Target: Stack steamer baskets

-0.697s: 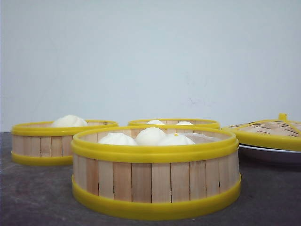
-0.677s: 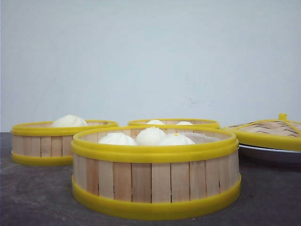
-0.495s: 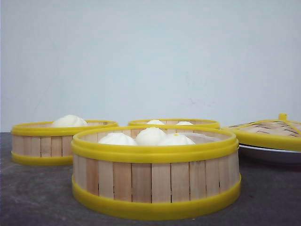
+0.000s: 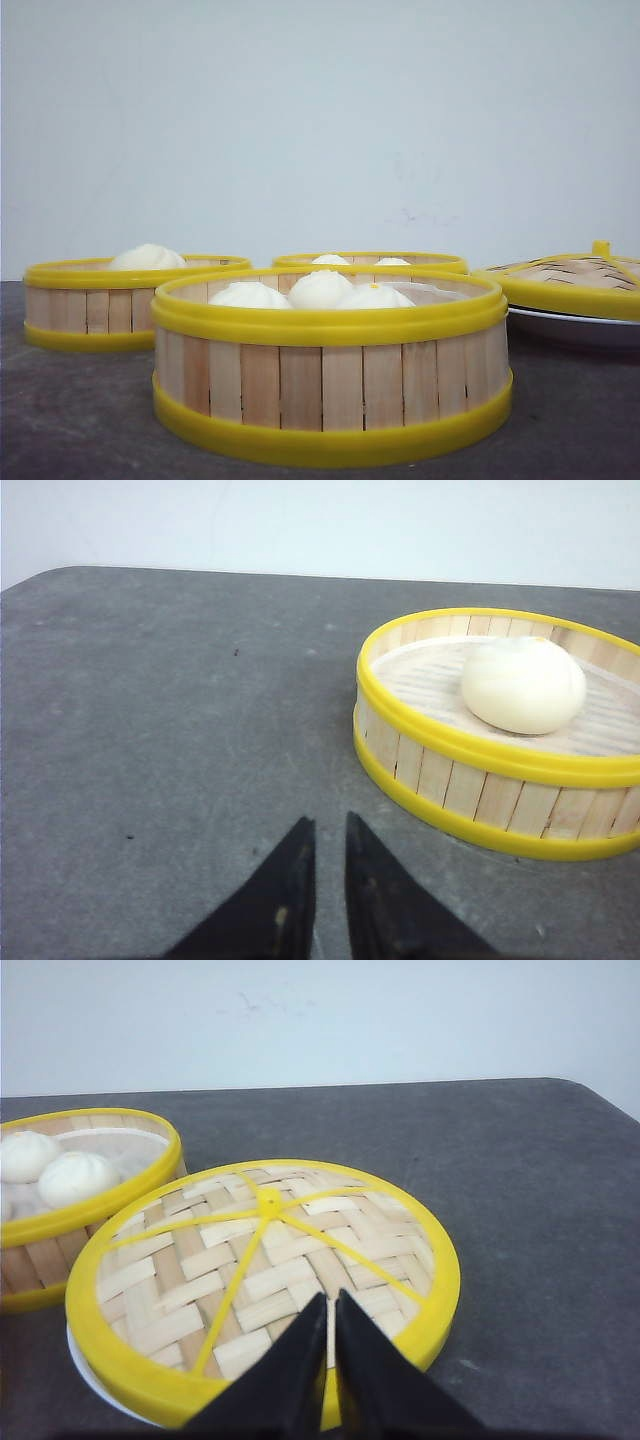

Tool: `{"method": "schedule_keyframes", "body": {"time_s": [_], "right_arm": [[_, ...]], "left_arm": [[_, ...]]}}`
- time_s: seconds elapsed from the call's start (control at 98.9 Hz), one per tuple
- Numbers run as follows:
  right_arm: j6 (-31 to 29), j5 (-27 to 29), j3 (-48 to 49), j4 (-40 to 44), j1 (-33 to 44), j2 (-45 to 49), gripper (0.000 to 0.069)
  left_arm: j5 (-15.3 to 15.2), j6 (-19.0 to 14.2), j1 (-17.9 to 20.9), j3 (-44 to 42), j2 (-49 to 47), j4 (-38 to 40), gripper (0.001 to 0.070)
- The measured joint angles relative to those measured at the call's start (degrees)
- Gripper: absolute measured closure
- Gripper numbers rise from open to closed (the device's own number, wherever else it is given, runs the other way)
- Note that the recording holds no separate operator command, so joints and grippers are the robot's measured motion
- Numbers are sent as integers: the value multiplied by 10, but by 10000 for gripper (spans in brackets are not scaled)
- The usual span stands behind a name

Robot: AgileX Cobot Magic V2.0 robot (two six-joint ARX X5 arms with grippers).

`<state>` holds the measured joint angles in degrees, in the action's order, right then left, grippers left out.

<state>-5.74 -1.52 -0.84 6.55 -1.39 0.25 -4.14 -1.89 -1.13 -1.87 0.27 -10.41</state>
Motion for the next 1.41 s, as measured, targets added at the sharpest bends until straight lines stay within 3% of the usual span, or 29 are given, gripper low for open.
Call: {"method": "schedule_keyframes", "body": {"time_s": [0.94, 1.041, 1.193, 1.405], "right_arm": [[0, 0, 0, -4, 0, 0, 682], [-9, -7, 0, -4, 0, 0, 682], [-81, -67, 0, -1, 0, 0, 682], [-127, -73, 0, 0, 0, 0, 682]], "left_arm": [[0, -1, 0, 0, 0, 0, 681], [0, -23, 0, 0, 0, 0, 681], [0, -81, 0, 0, 0, 0, 681], [0, -129, 0, 0, 0, 1, 681]]}}
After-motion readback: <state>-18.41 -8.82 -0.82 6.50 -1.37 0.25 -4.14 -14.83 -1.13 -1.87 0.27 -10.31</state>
